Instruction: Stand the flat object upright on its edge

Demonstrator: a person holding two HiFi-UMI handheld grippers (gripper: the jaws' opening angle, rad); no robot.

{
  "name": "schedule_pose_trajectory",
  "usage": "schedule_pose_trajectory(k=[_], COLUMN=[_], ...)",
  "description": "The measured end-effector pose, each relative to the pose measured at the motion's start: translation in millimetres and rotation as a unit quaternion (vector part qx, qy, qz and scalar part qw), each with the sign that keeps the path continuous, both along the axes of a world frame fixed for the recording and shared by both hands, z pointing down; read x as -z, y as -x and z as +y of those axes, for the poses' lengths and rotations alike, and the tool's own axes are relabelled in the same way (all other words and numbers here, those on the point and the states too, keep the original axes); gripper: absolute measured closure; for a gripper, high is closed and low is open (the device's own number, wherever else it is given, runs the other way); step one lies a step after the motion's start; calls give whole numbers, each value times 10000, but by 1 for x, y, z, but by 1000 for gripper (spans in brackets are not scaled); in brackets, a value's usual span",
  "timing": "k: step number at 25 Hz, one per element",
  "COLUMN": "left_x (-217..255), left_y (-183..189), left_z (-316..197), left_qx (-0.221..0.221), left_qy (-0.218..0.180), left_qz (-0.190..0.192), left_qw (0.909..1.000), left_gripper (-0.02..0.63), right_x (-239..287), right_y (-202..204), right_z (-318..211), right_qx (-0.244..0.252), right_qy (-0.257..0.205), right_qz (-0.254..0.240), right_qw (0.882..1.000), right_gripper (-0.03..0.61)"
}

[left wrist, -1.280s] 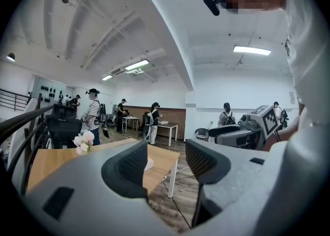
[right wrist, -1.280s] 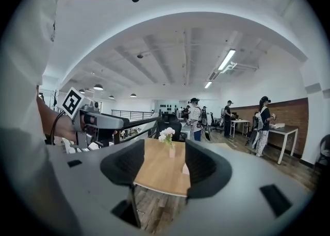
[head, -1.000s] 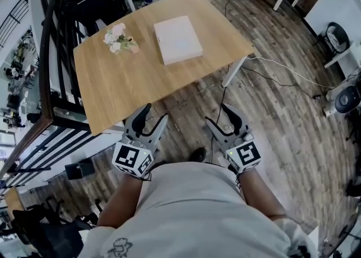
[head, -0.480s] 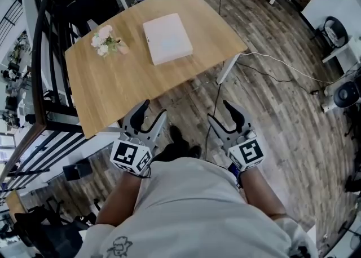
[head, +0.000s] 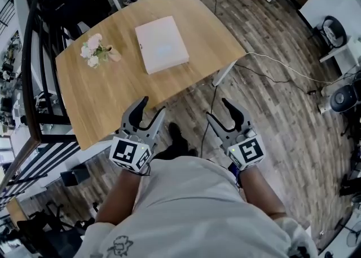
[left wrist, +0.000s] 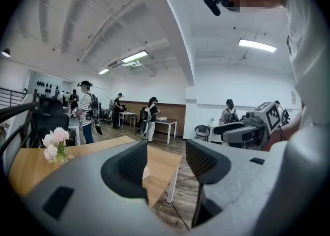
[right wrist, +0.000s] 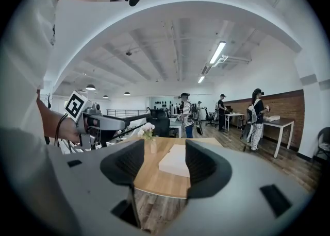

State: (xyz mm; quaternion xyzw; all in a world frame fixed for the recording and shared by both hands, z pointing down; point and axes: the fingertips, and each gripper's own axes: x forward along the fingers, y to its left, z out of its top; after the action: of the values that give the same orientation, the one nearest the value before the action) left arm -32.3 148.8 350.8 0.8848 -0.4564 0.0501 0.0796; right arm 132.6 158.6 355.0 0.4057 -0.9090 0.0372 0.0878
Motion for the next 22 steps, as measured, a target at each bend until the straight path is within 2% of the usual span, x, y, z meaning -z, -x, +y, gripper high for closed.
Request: schedule_pose_trajectory(k=[5, 11, 22], left_x=[-2, -5, -7], left_y=[13, 50, 98], left_z=[-46, -96, -143], left_qx=[19, 77, 298], left_qy=[22, 36, 72], left_qz=[28, 30, 54], left_qw=[10000, 10000, 9995], left_gripper=[390, 390, 389], right_x=[0, 2, -3], right_y=[18, 53, 99], right_z=[-52, -106, -160], right_qx=[31, 87, 295], right_qy=[57, 41, 105], right_qz=[-22, 4, 8], right_qw=[10000, 10000, 9995], right_gripper=[322, 321, 321])
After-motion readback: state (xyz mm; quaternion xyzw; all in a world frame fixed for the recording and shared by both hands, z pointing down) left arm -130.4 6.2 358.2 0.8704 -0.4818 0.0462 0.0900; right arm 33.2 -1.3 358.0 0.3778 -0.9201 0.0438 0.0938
